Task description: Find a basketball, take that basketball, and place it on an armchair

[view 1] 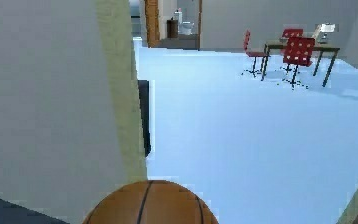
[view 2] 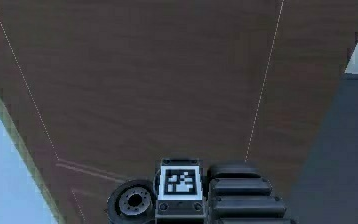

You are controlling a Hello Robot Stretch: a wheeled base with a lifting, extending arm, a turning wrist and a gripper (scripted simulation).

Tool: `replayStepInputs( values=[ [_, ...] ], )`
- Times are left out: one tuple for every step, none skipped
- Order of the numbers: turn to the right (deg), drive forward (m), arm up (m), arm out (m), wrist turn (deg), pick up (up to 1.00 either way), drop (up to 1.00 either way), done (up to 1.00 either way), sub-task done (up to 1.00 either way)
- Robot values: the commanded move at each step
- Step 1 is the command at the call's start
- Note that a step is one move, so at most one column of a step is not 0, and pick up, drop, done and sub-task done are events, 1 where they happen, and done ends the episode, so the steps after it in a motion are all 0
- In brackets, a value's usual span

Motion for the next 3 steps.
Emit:
replayStepInputs(
  values=[
    [6.0,0.0,0.0,0.0,0.0,0.0,0.0,0.0,0.0],
    [0.0,1.0,0.0,0.0,0.0,0.0,0.0,0.0,0.0],
    [9.0,0.0,0.0,0.0,0.0,0.0,0.0,0.0,0.0]
  ],
)
